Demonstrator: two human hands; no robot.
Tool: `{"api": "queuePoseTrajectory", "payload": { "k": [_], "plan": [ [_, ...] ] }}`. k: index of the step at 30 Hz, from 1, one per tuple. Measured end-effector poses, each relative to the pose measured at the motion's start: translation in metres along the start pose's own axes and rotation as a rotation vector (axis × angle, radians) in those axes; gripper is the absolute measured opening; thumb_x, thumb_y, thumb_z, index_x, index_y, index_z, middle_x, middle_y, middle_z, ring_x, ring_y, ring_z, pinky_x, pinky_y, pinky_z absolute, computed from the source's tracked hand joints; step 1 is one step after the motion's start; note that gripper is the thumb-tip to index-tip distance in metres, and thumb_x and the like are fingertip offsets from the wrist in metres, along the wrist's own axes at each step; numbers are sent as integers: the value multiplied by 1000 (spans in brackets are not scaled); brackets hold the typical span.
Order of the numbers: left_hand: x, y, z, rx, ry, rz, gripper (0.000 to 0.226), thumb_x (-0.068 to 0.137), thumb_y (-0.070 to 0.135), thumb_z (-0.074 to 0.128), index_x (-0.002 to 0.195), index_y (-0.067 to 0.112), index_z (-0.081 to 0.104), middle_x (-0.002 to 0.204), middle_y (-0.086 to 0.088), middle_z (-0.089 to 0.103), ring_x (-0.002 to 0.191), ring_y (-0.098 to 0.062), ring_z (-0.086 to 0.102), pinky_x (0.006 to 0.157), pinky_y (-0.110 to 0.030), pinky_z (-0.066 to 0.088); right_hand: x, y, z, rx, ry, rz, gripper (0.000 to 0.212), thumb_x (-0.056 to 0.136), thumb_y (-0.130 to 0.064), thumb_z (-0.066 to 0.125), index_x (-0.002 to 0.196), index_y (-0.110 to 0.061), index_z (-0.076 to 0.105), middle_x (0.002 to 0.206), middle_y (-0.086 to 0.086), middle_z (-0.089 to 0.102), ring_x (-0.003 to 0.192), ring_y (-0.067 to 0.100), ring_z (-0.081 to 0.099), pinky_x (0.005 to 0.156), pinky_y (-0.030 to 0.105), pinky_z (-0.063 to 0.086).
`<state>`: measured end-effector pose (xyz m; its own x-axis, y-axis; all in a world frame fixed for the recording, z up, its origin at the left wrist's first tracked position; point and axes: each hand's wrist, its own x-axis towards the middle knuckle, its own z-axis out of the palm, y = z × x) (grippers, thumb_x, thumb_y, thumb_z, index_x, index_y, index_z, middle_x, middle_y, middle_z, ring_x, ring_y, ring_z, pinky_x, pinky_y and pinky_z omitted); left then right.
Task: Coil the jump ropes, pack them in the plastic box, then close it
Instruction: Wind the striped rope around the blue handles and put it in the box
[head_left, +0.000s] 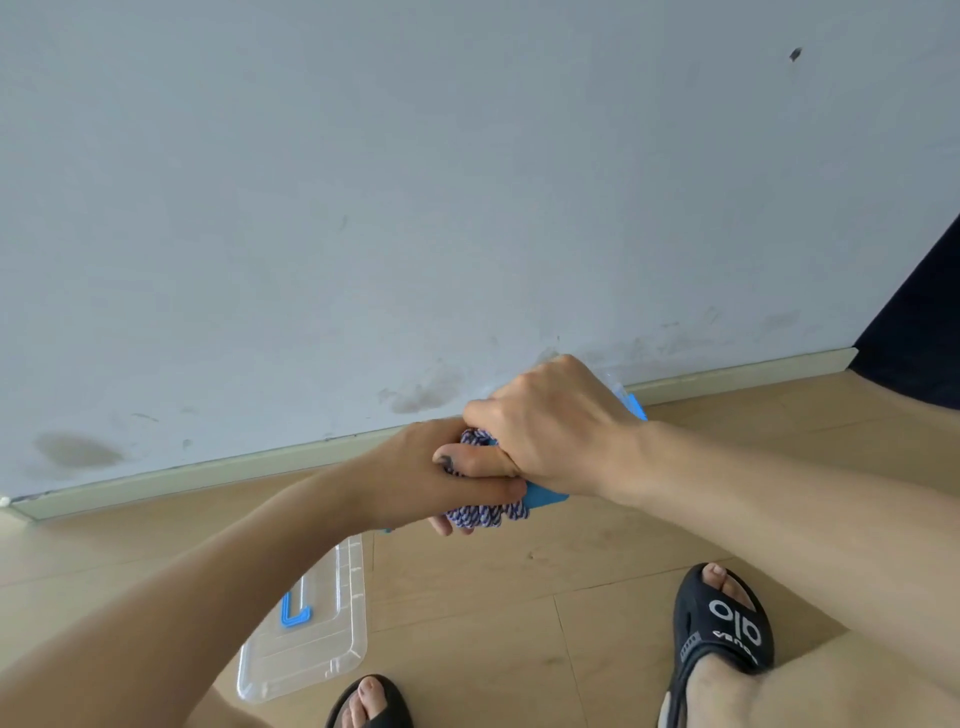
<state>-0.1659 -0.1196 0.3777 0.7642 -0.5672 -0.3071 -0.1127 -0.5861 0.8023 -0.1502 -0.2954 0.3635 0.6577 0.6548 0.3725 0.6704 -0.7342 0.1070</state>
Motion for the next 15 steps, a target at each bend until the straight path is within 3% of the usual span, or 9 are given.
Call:
{"api": "queuePoseTrajectory", "payload": {
  "k": [4,8,12,15],
  "plan": [
    [0,-3,3,1,29,5,10,89,31,69,94,23,67,82,2,75,74,-27,72,57,-37,56,5,0,-2,153,-90,123,77,82,-78,9,71,-17,54,53,1,53,51,28,50,49,31,29],
    [3,-11,-3,371,84,6,19,84,45,67,77,30,57,71,7,65,63,-7,60,56,-21,42,12,14,-13,430,-154,277,65,79,-81,32,80,-22,59,68,-4,64,62,16,57,57,30,41],
    [3,-15,-5,498,44,5,28,82,52,64,82,25,59,72,4,65,65,-11,57,59,-29,45,17,32,-16,618,-56,417,45,89,-50,63,63,-14,54,49,-5,45,46,10,37,50,24,31],
    [2,-12,1,453,-1,56,23,82,57,61,83,34,58,71,5,65,62,-9,57,58,-28,46,20,28,-3,654,-65,469,44,88,-40,69,59,-13,52,46,-5,39,45,11,33,51,27,31]
  ]
}}
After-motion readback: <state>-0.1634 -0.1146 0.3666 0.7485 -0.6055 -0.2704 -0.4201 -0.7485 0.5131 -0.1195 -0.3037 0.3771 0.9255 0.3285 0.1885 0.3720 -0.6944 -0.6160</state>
